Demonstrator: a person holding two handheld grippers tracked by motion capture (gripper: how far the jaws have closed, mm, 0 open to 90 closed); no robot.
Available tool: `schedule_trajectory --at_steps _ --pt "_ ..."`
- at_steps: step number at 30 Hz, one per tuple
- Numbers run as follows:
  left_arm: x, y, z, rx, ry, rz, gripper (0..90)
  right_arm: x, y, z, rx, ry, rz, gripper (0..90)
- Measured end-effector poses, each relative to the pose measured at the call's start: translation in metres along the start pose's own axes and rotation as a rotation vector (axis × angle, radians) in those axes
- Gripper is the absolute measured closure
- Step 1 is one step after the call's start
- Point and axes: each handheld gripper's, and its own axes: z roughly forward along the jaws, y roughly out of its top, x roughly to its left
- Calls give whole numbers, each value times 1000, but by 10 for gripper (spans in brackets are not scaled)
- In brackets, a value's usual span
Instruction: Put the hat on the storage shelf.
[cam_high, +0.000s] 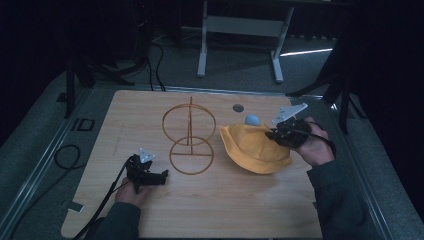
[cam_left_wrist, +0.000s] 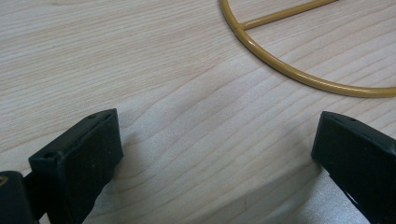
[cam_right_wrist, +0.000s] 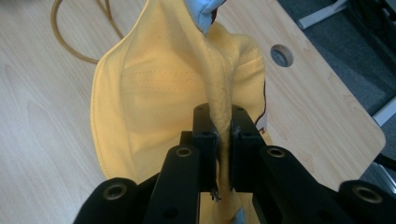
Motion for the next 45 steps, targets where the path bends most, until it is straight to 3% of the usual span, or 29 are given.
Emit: schedule_trajectory --at_steps 7,19,45 --pt "0 0 0 0 0 0 19 -5 -1 -7 -36 -23 66 836" --pt "0 0 0 1 0 1 19 -12 1 -18 -86 -59 121 836" --pt "0 0 0 -1 1 -2 19 -29 16 -40 -212 -60 169 839"
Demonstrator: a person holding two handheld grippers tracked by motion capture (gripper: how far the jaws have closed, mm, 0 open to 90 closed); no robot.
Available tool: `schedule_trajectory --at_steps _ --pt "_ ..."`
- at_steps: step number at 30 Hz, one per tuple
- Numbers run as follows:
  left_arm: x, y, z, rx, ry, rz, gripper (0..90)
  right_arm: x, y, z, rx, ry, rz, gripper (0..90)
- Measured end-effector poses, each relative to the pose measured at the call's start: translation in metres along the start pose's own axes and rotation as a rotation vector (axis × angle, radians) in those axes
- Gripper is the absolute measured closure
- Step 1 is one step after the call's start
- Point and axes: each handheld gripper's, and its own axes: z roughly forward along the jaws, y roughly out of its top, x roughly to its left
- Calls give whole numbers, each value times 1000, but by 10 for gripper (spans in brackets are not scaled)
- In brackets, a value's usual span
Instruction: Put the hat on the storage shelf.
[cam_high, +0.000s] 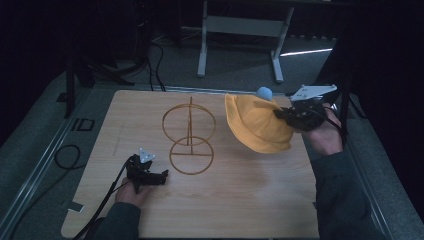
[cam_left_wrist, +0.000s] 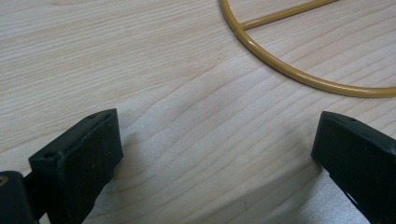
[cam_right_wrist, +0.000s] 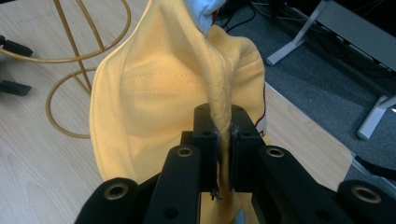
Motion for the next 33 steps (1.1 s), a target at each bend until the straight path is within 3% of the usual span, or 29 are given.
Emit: schedule_trajectory --at_steps 19,33 --pt "0 0 0 2 -1 3 19 -7 8 -5 -73 23 34 840" --pt "0 0 0 1 -1 1 19 -3 15 -3 -124 64 23 840"
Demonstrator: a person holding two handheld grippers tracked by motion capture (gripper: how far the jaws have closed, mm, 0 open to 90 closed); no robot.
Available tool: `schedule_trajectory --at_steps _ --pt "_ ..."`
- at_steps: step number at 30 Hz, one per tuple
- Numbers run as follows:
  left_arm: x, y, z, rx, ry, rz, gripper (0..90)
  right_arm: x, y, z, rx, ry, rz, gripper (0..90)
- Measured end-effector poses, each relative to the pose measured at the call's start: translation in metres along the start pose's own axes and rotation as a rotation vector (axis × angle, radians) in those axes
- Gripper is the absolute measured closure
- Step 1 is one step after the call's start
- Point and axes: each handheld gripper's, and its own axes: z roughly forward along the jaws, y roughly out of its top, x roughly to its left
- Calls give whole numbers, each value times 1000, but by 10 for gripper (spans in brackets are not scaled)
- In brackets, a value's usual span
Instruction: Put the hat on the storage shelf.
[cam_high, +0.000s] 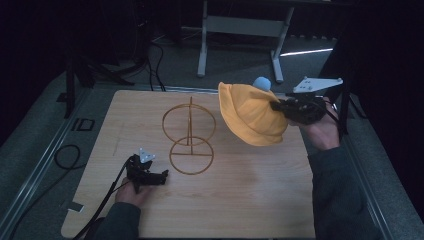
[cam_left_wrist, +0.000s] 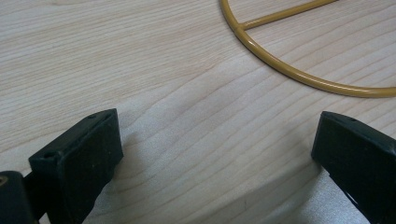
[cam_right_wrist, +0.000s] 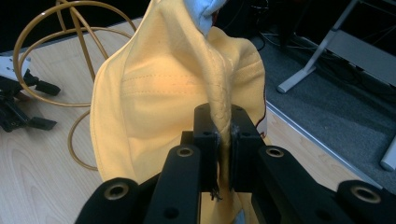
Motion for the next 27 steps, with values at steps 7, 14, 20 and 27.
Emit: schedule_trajectory --at_steps 7,14,20,27 --pt "0 0 0 0 0 1 19 3 1 2 -11 13 -6 841" --pt "0 0 0 0 0 1 19 7 4 4 -26 29 -7 841" --pt "0 0 0 2 0 2 19 9 10 4 -38 41 -13 841" --pt "0 0 0 4 -1 4 19 12 17 2 -46 38 -27 840"
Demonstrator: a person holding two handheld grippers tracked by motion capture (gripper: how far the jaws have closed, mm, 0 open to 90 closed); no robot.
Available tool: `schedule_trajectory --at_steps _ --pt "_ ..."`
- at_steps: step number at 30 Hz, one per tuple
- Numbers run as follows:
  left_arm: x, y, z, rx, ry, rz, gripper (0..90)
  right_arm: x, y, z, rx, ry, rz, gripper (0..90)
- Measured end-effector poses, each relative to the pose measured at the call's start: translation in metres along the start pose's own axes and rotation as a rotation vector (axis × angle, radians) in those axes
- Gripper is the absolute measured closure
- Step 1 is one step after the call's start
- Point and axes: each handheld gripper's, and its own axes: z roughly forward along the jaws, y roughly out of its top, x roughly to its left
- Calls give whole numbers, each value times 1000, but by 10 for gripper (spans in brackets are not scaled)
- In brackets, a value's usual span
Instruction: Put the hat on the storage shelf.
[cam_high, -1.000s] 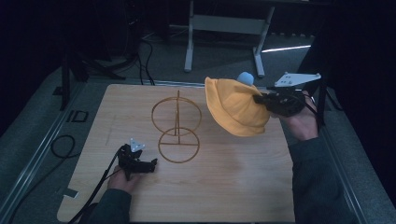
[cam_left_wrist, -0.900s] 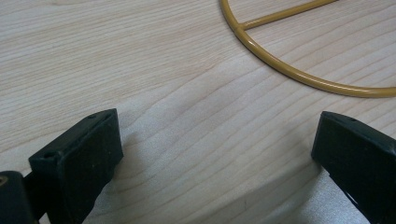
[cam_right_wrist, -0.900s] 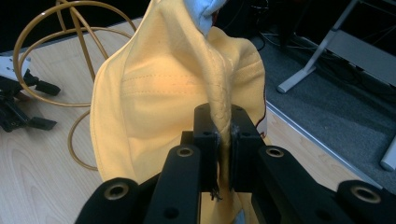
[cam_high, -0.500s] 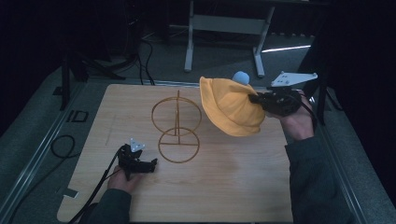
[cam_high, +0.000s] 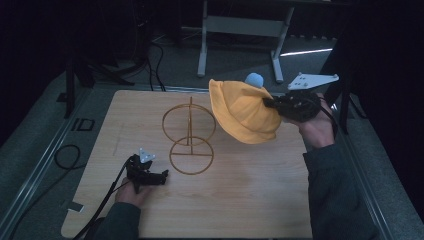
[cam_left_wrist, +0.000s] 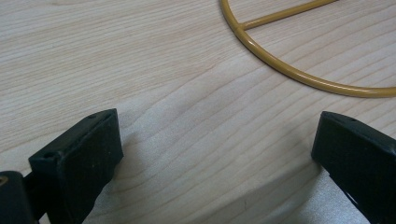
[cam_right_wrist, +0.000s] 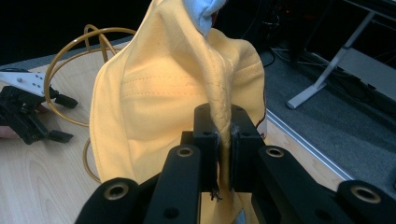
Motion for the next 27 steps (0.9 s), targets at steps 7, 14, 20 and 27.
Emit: schedule_trajectory --at_steps 7,14,20,27 --pt "0 0 0 1 0 0 19 3 6 2 -7 4 -10 840" --pt "0 0 0 -1 0 -1 19 8 15 5 -19 15 -24 840" --pt "0 0 0 -1 0 -2 19 15 22 12 -26 34 -35 840" --pt "0 0 0 -1 0 -1 19 21 30 20 -30 52 -51 840"
